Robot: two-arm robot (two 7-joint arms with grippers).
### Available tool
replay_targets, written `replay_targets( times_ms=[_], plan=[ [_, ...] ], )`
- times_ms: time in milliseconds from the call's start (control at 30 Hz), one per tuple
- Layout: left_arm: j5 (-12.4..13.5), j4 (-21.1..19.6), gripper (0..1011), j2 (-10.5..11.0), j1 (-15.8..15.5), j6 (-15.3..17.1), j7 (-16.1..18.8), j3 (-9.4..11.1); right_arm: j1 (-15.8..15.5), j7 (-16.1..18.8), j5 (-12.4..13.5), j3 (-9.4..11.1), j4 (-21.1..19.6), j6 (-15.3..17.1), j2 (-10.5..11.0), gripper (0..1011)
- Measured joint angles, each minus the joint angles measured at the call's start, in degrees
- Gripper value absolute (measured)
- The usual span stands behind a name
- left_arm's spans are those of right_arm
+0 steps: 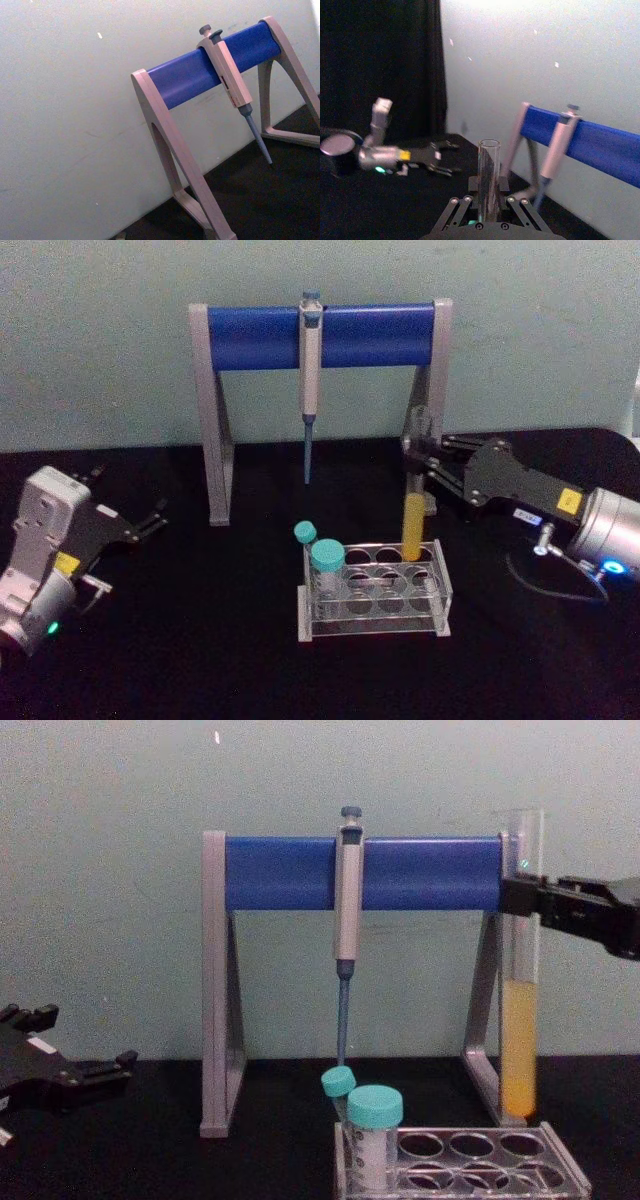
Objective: Pick up the test tube from the test tube rack, shake it, then place it back into the test tube rack.
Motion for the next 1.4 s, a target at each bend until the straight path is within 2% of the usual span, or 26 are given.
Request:
replay_targets(
  times_ms=[67, 100, 133, 233, 367, 500, 567, 667, 767, 800, 1000, 1200, 1400],
  plan=[
    [0.00, 0.00, 1001, 0.00, 0.00, 0.00, 0.00, 0.00, -0.13, -0.73, -0.62, 0.04, -0.29, -0.02, 0.34, 229],
    [0.00, 0.00, 1002, 0.00, 0.00, 0.00, 0.00, 0.00, -0.50, -2.79, -2.41, 0.14, -1.18, -0.28, 1.20, 229],
    [-0.01, 0.00, 1001, 0.00, 0.00, 0.00, 0.00, 0.00, -0.50, -2.79, -2.41, 0.14, -1.18, -0.28, 1.20, 229],
    [0.00, 0.00, 1001, 0.00, 0.00, 0.00, 0.00, 0.00, -0.90, -5.70, -5.26, 0.35, -2.04, -1.17, 1.53, 229],
    [0.00, 0.00, 1001, 0.00, 0.00, 0.00, 0.00, 0.00, -1.36, -9.43, -8.86, 0.85, -2.32, -2.62, 0.48, 229],
    [0.00, 0.00, 1001, 0.00, -0.01, 0.00, 0.00, 0.00, -1.52, -11.33, -10.44, 1.31, -1.98, -3.67, -0.95, 229],
    [0.00, 0.00, 1001, 0.00, 0.00, 0.00, 0.00, 0.00, -1.51, -12.18, -11.04, 1.62, -1.00, -4.64, -2.64, 229],
    [0.00, 0.00, 1001, 0.00, 0.00, 0.00, 0.00, 0.00, -1.31, -11.96, -10.94, 1.69, -0.18, -5.19, -3.68, 229],
    [0.00, 0.00, 1001, 0.00, 0.00, 0.00, 0.00, 0.00, -0.88, -9.74, -9.10, 1.91, 1.40, -5.92, -5.42, 229],
    [0.00, 0.00, 1001, 0.00, 0.00, 0.00, 0.00, 0.00, -0.88, -9.74, -9.10, 1.91, 1.40, -5.92, -5.42, 229],
    [0.00, 0.00, 1001, 0.00, 0.00, 0.00, 0.00, 0.00, -0.02, -4.29, -3.74, 2.08, 3.86, -6.45, -7.33, 229],
    [0.00, 0.01, 1001, 0.00, 0.00, 0.00, 0.00, 0.00, 0.57, -1.09, -1.20, 1.07, 4.51, -5.50, -6.73, 229],
    [0.00, 0.00, 1001, 0.00, 0.00, 0.00, 0.00, 0.00, 0.68, -0.37, -0.74, 0.42, 4.66, -5.04, -5.37, 229]
  ],
)
